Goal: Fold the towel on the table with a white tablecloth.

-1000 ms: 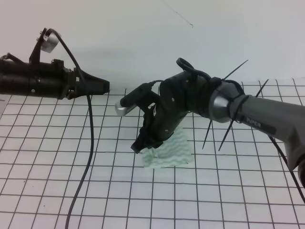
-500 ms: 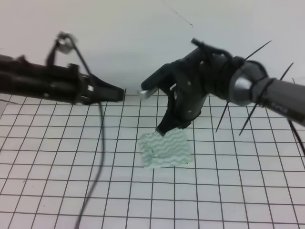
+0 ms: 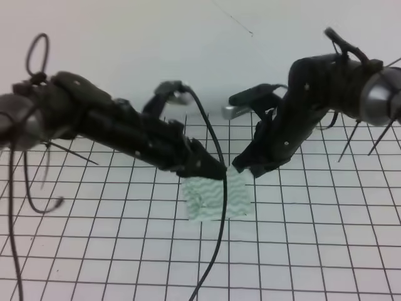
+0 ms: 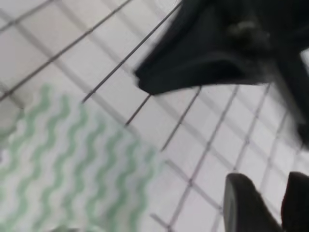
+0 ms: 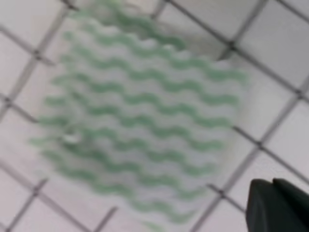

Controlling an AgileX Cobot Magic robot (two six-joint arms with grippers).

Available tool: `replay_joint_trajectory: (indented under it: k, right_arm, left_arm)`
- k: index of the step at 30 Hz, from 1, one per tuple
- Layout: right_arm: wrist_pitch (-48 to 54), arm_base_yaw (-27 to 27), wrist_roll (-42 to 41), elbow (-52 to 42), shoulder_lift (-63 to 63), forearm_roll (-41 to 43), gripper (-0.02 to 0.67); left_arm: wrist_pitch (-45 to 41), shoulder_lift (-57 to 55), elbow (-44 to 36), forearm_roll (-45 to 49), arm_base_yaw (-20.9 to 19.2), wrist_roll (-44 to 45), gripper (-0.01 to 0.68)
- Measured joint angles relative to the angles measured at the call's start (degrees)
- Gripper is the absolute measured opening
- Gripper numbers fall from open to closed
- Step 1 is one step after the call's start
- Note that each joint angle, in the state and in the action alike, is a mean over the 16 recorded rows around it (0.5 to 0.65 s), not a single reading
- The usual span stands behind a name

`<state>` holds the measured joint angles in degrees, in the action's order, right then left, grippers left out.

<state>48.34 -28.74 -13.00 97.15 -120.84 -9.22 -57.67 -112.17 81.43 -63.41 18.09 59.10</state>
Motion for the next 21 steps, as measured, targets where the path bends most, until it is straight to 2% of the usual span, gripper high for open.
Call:
replay_joint_trajectory:
  k: [8,21]
  right_arm:
    - [-1.98,1.61,-7.64,-4.11,-0.15,-12.71,-0.003]
    - [-3.79,1.61,-9.02,-5.89,-0.73,-15.93,-0.003]
  left_arm:
    - [2.6,-6.53,0.0,1.79,1.65,0.03,0.176]
    - [4.1,-11.11,0.03,8.39,1.05,-3.45,0.176]
